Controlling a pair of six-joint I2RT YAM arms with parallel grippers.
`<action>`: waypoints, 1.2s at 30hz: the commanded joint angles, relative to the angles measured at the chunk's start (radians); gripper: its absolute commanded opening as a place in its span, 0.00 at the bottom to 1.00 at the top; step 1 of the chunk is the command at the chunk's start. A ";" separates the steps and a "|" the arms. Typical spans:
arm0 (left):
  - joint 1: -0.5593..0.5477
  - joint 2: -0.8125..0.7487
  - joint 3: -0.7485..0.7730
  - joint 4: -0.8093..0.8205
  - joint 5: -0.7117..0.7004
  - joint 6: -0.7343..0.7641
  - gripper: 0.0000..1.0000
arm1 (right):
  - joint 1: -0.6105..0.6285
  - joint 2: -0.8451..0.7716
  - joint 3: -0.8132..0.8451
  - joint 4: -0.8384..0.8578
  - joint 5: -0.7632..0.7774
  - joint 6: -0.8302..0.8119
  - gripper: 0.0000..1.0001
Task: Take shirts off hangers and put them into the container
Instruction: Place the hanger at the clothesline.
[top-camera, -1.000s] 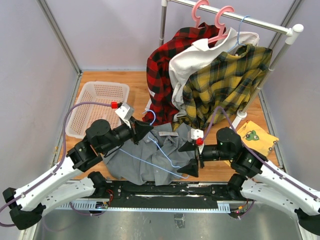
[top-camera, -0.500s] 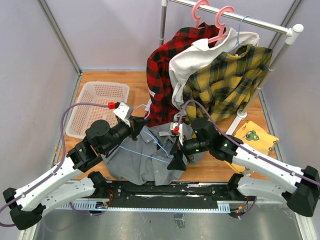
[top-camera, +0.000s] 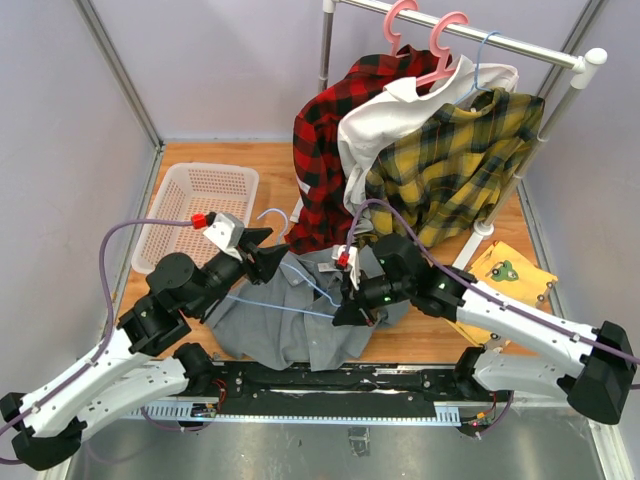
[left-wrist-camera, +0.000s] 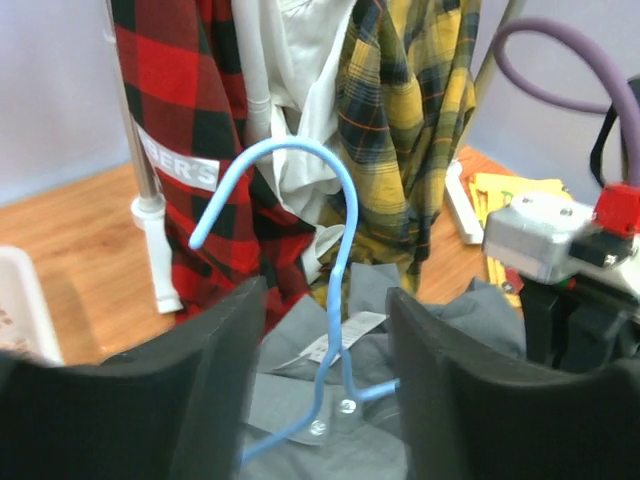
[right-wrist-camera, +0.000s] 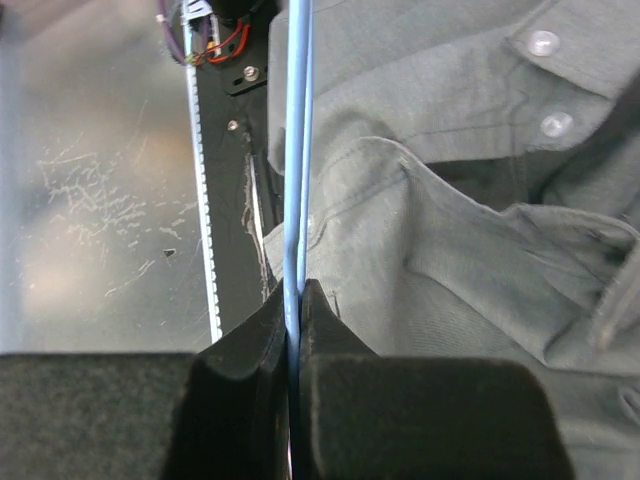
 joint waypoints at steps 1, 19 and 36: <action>0.000 -0.020 0.007 0.005 0.098 -0.004 0.72 | 0.012 -0.073 0.035 -0.044 0.118 0.049 0.01; 0.000 -0.140 0.102 -0.100 0.256 -0.083 1.00 | 0.013 -0.791 0.228 -0.897 0.851 0.444 0.01; 0.000 -0.115 0.089 -0.100 0.184 -0.101 1.00 | 0.012 -0.782 0.432 -1.001 1.481 0.411 0.01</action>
